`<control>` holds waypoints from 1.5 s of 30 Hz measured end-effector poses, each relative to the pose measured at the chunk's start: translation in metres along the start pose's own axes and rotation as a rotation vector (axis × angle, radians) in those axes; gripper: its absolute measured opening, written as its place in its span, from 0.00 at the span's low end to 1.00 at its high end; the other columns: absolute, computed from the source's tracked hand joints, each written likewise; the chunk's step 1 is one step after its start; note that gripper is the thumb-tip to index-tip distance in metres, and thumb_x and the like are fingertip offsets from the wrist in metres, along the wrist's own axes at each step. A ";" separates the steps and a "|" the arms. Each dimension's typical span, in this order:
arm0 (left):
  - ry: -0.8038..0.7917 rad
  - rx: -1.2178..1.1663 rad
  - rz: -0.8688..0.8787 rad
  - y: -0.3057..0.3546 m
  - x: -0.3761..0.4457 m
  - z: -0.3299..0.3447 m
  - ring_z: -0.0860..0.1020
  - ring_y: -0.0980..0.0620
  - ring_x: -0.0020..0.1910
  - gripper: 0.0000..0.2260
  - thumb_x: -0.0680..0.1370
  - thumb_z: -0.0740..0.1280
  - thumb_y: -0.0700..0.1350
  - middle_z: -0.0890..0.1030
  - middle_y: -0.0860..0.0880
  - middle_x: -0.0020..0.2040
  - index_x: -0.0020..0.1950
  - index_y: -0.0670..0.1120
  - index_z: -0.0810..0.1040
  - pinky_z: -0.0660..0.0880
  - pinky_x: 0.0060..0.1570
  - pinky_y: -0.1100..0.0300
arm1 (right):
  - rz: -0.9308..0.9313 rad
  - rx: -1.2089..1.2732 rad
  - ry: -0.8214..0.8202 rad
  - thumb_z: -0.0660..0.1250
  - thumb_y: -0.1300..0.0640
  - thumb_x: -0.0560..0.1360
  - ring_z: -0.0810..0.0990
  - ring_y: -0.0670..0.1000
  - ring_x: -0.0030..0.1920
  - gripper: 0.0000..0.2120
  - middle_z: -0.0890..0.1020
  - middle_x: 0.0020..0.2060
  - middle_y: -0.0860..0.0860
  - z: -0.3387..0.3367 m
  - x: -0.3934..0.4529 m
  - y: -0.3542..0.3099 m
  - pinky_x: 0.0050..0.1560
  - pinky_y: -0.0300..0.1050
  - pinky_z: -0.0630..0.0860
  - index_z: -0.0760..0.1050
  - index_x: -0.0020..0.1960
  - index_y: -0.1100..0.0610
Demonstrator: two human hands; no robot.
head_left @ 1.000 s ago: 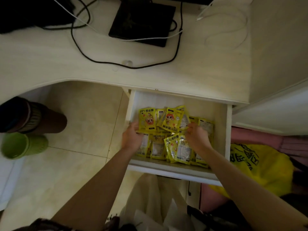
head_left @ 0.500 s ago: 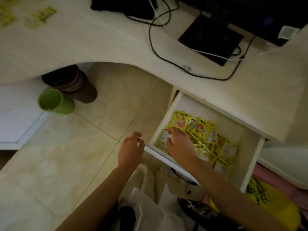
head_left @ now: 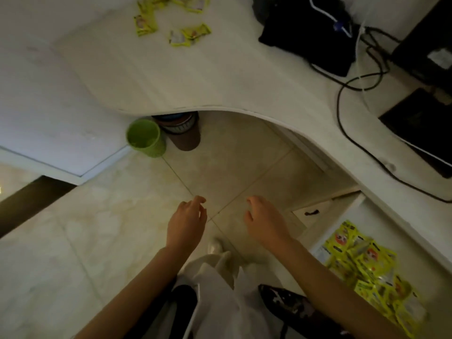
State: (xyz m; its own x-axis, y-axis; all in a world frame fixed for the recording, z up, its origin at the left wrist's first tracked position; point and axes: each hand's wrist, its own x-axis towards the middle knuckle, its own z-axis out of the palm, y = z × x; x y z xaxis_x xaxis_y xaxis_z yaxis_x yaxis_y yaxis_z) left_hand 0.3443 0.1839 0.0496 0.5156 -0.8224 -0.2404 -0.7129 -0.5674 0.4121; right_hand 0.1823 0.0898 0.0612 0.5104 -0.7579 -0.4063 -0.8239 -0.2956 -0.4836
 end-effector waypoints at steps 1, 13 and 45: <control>0.015 -0.006 -0.013 -0.009 0.009 -0.008 0.79 0.51 0.50 0.11 0.80 0.61 0.46 0.81 0.48 0.52 0.63 0.49 0.74 0.77 0.48 0.57 | -0.012 -0.007 -0.004 0.55 0.54 0.79 0.75 0.53 0.58 0.18 0.75 0.62 0.53 0.001 0.010 -0.010 0.55 0.46 0.73 0.66 0.68 0.56; 0.158 -0.032 -0.089 -0.045 0.143 -0.070 0.77 0.50 0.52 0.11 0.79 0.62 0.46 0.81 0.50 0.49 0.61 0.48 0.74 0.75 0.45 0.56 | -0.111 -0.077 0.015 0.58 0.53 0.78 0.76 0.55 0.59 0.19 0.76 0.62 0.54 -0.044 0.147 -0.093 0.56 0.48 0.73 0.67 0.69 0.55; 0.020 -0.050 0.067 -0.036 0.556 -0.177 0.76 0.45 0.52 0.10 0.79 0.59 0.44 0.80 0.47 0.53 0.57 0.48 0.76 0.75 0.48 0.49 | -0.154 -0.142 -0.032 0.60 0.57 0.79 0.74 0.58 0.62 0.17 0.75 0.63 0.57 -0.193 0.530 -0.198 0.62 0.53 0.72 0.70 0.66 0.58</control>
State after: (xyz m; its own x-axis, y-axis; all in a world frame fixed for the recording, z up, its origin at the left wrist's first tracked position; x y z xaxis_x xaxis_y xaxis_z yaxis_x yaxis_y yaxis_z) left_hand 0.7409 -0.2456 0.0567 0.4774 -0.8571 -0.1935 -0.7218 -0.5081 0.4698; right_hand 0.5687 -0.3659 0.0914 0.6384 -0.6797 -0.3613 -0.7610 -0.4867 -0.4289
